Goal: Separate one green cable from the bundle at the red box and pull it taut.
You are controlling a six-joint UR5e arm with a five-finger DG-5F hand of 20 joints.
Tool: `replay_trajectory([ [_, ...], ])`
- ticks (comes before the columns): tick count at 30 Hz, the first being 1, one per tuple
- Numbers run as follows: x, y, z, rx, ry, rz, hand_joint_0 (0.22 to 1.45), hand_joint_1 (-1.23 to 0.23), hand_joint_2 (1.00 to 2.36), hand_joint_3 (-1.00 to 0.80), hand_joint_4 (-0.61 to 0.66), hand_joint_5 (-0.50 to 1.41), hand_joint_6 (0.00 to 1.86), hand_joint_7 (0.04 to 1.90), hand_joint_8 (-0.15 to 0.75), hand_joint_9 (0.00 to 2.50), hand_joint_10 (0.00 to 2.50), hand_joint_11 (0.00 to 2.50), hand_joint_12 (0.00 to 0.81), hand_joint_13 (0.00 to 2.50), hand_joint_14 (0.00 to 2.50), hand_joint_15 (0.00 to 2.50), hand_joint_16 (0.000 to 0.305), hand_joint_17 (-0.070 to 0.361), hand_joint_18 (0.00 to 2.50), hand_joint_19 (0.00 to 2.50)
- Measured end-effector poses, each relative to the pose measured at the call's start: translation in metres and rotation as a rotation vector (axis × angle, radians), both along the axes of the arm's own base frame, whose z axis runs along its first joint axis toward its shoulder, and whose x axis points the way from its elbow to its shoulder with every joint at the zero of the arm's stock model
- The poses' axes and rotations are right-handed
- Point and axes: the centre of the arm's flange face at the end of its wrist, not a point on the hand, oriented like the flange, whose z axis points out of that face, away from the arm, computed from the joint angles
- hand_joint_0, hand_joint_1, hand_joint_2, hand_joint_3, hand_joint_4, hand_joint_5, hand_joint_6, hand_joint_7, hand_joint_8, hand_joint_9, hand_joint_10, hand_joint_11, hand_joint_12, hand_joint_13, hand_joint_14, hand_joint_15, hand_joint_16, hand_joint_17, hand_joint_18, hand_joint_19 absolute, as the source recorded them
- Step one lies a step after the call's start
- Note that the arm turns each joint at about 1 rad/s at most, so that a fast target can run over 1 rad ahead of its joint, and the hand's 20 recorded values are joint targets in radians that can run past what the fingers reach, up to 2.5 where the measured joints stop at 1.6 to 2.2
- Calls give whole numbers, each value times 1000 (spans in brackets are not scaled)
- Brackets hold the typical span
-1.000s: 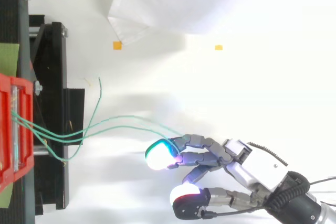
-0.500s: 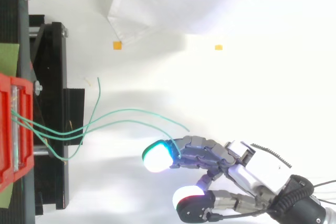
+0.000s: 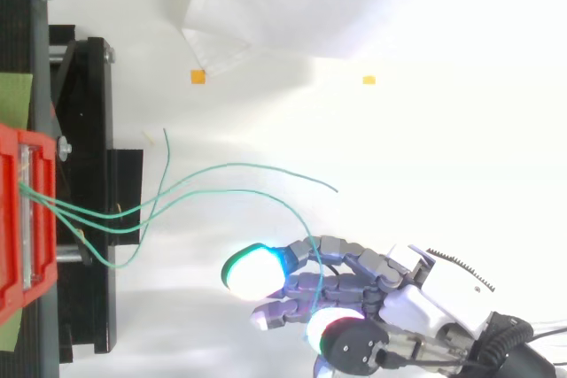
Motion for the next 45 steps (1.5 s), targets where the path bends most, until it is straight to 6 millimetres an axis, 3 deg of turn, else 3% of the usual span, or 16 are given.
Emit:
replay_trajectory([
  [20, -8, -18, 0, -183, 220, 43, 394, -632, 1000, -500, 158, -239, 501, 668, 454, 656, 2, 81, 550, 684, 6, 176, 118, 265, 1289, 357],
  [32, 20, -47, -11, 14, 154, 172, 395, -623, 1000, -500, 160, -239, 502, 672, 449, 670, 3, 106, 540, 674, 8, 197, 116, 261, 1261, 372],
  [37, 16, -55, -15, 42, 221, 215, 396, -619, 1000, -500, 160, -239, 502, 673, 448, 673, 4, 119, 535, 671, 7, 210, 116, 262, 1254, 373],
  [45, 3, -63, -18, -112, 393, 246, 395, -616, 1000, -500, 163, -239, 502, 674, 444, 676, 3, 116, 531, 671, 7, 217, 116, 262, 1248, 375],
])
